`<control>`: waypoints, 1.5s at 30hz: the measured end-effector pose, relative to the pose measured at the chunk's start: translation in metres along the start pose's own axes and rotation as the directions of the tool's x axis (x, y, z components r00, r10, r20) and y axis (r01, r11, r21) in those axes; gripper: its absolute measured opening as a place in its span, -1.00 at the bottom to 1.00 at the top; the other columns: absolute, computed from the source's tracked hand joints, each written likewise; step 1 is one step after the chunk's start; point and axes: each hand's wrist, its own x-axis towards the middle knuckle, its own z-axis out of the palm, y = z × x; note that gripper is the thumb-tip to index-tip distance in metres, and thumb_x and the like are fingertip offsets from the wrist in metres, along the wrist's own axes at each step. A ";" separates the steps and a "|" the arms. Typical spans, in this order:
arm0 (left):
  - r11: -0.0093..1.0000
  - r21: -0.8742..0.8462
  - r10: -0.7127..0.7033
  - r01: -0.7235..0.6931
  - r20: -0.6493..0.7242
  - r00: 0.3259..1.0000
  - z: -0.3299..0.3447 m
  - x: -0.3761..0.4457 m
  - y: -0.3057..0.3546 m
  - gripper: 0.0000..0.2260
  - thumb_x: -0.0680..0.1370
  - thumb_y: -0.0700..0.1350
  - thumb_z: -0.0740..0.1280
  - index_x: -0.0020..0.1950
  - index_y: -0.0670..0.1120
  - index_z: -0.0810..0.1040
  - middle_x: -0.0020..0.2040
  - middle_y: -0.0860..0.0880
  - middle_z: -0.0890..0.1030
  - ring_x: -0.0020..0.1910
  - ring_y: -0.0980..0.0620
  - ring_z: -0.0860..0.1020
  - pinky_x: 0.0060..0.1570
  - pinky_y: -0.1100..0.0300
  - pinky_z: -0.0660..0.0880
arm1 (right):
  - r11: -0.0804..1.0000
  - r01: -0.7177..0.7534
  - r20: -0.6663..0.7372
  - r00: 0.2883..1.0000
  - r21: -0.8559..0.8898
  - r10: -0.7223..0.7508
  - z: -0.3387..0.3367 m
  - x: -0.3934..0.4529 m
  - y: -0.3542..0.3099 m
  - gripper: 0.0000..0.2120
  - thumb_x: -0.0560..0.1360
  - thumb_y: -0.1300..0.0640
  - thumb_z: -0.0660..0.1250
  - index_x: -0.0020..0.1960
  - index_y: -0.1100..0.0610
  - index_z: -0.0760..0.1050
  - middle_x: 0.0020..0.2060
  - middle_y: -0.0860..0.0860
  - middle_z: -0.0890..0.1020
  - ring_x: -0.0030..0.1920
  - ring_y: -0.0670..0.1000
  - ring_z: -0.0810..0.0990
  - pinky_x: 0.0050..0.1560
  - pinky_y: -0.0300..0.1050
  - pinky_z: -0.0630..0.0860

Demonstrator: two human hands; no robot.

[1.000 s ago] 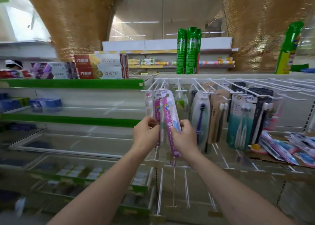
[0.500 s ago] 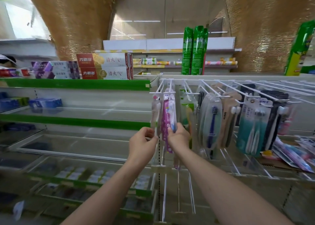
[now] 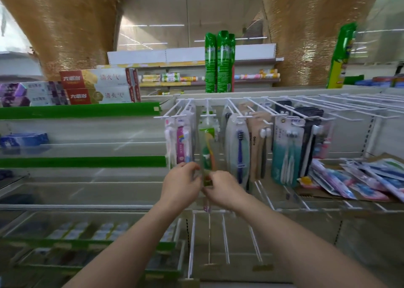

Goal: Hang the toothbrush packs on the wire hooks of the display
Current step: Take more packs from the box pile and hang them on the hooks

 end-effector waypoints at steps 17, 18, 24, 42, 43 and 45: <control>0.974 -0.136 0.205 -0.180 0.200 0.958 0.171 -0.017 0.201 -0.70 0.57 -0.07 0.39 0.29 -0.05 0.66 0.24 -0.10 0.68 0.26 -0.14 0.59 0.21 0.10 0.46 | 0.919 -0.259 -0.121 0.965 -0.298 0.233 -0.134 -0.145 0.220 -0.65 0.48 -0.02 0.29 0.22 0.07 0.56 0.15 0.15 0.63 0.19 0.23 0.59 0.12 0.04 0.56; 0.974 -0.144 0.202 -0.175 0.206 0.957 0.180 -0.019 0.212 -0.71 0.56 -0.08 0.40 0.28 -0.05 0.67 0.23 -0.11 0.69 0.26 -0.15 0.59 0.20 0.09 0.47 | 0.911 -0.279 -0.126 0.960 -0.302 0.252 -0.140 -0.153 0.233 -0.64 0.49 -0.04 0.29 0.23 0.08 0.56 0.14 0.15 0.63 0.18 0.22 0.58 0.10 0.04 0.55; 0.972 -0.158 0.209 -0.172 0.261 0.942 0.225 -0.030 0.269 -0.76 0.54 -0.13 0.35 0.16 -0.07 0.69 0.13 -0.15 0.70 0.19 -0.20 0.61 0.11 0.03 0.52 | 0.886 -0.365 -0.159 0.930 -0.286 0.332 -0.170 -0.195 0.296 -0.63 0.52 -0.13 0.28 0.24 0.04 0.54 0.14 0.11 0.63 0.17 0.19 0.58 0.09 0.09 0.57; 0.957 -0.215 0.257 -0.193 0.332 0.908 0.319 0.017 0.381 -0.70 0.56 -0.06 0.33 0.25 -0.07 0.66 0.19 -0.16 0.67 0.21 -0.19 0.58 0.14 0.05 0.49 | 0.769 -0.604 -0.329 0.784 -0.207 0.527 -0.213 -0.186 0.414 -0.82 0.50 0.00 0.30 -0.14 0.12 0.52 -0.10 0.14 0.59 -0.03 0.21 0.56 -0.09 0.03 0.56; 0.966 -0.195 0.230 -0.168 0.358 0.905 0.325 0.025 0.388 -0.71 0.56 -0.05 0.33 0.25 -0.07 0.66 0.19 -0.17 0.67 0.20 -0.20 0.59 0.13 0.05 0.51 | 0.763 -0.613 -0.332 0.777 -0.207 0.535 -0.217 -0.181 0.421 -0.83 0.50 0.01 0.30 -0.14 0.11 0.51 -0.09 0.15 0.59 -0.02 0.21 0.56 -0.09 0.02 0.55; 0.976 -0.157 0.202 -0.150 0.401 0.894 0.337 0.041 0.400 -0.76 0.56 -0.08 0.31 0.17 -0.09 0.66 0.17 -0.21 0.68 0.17 -0.25 0.59 0.09 0.04 0.52 | 0.750 -0.626 -0.346 0.766 -0.214 0.542 -0.225 -0.168 0.436 -0.78 0.51 0.00 0.28 0.00 0.12 0.58 -0.02 0.16 0.59 0.02 0.22 0.56 -0.03 0.03 0.56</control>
